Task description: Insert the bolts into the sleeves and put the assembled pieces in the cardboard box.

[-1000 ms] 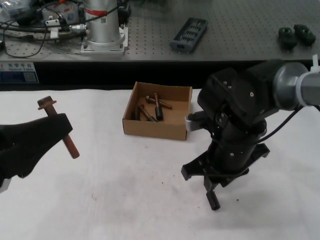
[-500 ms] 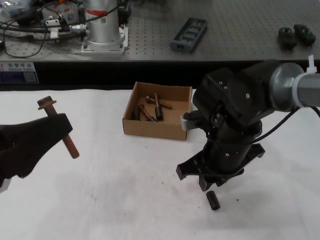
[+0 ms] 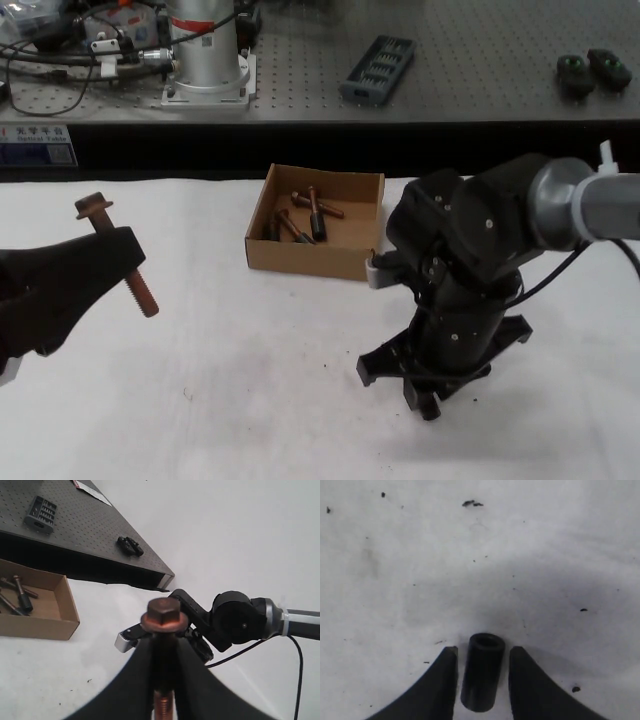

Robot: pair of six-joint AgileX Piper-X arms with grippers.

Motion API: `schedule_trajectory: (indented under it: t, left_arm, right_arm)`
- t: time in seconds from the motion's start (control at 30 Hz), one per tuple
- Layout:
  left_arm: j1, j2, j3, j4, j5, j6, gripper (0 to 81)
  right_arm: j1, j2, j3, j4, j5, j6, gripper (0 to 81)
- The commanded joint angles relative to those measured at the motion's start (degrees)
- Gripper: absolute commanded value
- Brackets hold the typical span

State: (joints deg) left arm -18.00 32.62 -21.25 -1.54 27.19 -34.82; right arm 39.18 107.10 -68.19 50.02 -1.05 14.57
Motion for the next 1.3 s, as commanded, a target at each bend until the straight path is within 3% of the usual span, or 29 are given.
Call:
schedule_trajectory:
  t: [0.0, 0.13, 0.3, 0.37, 0.47, 0.57, 0.73, 0.83, 0.93, 1.03, 1.13, 1.27]
  left_arm:
    - [0.1, -0.1, -0.2, -1.5, 0.6, 0.5, 0.6]
    - [0.1, -0.1, -0.2, -1.5, 0.2, 0.5, 0.6]
    - [0.1, 3.6, -0.2, -1.9, -0.3, 2.2, 0.6]
    - [0.1, 6.6, -0.2, -4.6, 0.5, 4.9, 0.6]
    - [0.1, 12.1, -0.2, -14.4, 0.5, 6.2, 0.6]
    - [0.1, 18.6, -0.2, -28.5, 0.5, -0.5, 0.6]
    - [0.1, 28.0, -0.2, -48.1, 3.0, -9.1, 0.6]
    - [0.1, 34.1, -0.2, -55.6, 5.8, -9.2, 0.6]
    - [0.1, 40.4, -0.2, -60.1, 11.2, -8.9, 0.6]
    - [0.0, 46.4, -0.2, -66.5, 16.1, -8.1, 0.6]
    - [0.0, 50.8, -0.5, -68.7, 17.1, -8.1, 0.6]
    - [0.0, 54.6, -1.1, -69.2, 17.7, -5.4, 0.6]
  right_arm:
    - [0.3, 3.3, 0.0, 0.5, -2.3, 0.2, 26.0]
    - [0.8, 4.8, 0.0, 1.2, -2.0, 0.2, 21.6]
    - [0.8, 3.9, 0.0, 0.8, -2.3, -0.7, 0.1]
    - [0.9, 2.7, 0.5, -1.0, -2.9, -2.8, 4.6]
    - [0.9, -1.4, 3.7, -6.4, -4.5, -4.4, 4.9]
    - [0.9, -9.1, 10.5, -14.8, -7.7, -4.7, 4.9]
    - [0.9, -24.4, 26.5, -39.6, -19.4, -8.5, 4.9]
    - [-0.2, -29.9, 35.2, -53.7, -21.7, -7.7, 4.9]
    - [-2.1, -31.5, 39.7, -62.3, -28.4, -7.7, 4.9]
    - [-2.7, -30.6, 41.3, -66.5, -30.8, -9.2, 4.9]
    - [-2.7, -28.8, 41.4, -69.1, -32.8, -14.1, 4.9]
    - [-2.7, -24.2, 41.4, -74.4, -34.8, -14.6, 4.9]
